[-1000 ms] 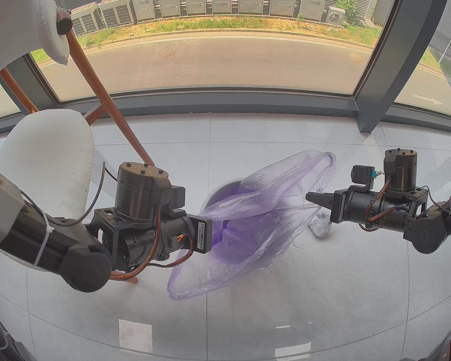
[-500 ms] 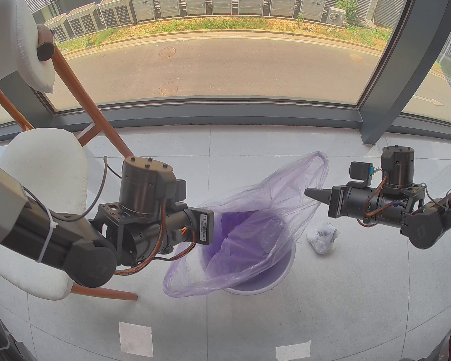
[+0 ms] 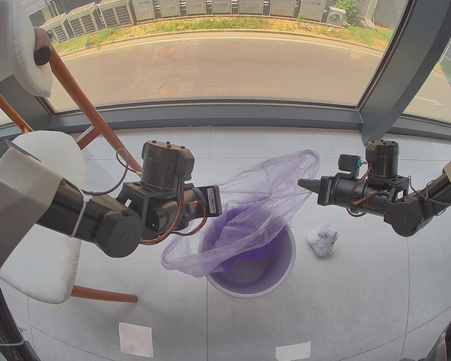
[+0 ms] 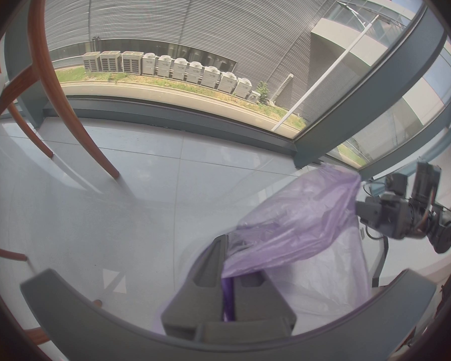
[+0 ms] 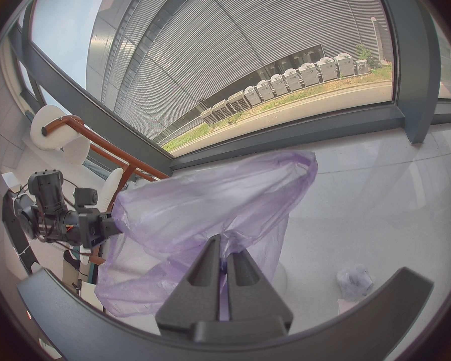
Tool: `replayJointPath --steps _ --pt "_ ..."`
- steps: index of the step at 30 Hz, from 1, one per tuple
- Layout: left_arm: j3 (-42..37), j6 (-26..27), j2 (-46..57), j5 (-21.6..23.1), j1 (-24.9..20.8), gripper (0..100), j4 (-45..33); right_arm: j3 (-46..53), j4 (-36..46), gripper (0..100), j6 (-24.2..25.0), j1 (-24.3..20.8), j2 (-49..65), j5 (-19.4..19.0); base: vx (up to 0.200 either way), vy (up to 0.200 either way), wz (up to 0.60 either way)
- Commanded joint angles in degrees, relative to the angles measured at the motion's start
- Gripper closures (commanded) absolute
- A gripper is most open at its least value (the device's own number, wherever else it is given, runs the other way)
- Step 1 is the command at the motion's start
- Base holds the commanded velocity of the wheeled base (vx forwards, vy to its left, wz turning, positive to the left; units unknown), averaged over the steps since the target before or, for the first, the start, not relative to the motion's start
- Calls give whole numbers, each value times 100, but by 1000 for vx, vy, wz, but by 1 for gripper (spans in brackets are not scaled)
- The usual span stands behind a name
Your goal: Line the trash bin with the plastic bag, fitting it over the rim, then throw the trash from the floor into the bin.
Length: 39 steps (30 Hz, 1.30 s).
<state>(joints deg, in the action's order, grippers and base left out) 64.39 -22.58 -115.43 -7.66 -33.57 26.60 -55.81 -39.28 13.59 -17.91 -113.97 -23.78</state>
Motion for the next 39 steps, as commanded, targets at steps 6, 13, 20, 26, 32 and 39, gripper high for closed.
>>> replayJointPath --steps 6,13,20,26,32,39 --pt "443 -36 -524 -447 158 100 -428 1687 -54 100 -41 24 499 -320 0 0 0" --pt "882 -27 -726 -729 492 100 -630 2935 -150 100 -322 24 657 -408 0 0 0" --pt "1410 -54 -823 -843 712 100 -718 3181 -203 100 -489 226 367 -381 0 0 0" --pt "1524 -54 -893 -816 712 100 -718 3278 -950 100 -832 648 -90 -337 0 0 0" --pt "1585 -54 -1113 -790 633 100 -665 3278 -1231 100 -1008 683 -301 -39 0 0 0" --pt "1471 -45 -1201 -975 633 100 -893 3375 -1231 100 -1008 692 -345 -39 0 0 0"
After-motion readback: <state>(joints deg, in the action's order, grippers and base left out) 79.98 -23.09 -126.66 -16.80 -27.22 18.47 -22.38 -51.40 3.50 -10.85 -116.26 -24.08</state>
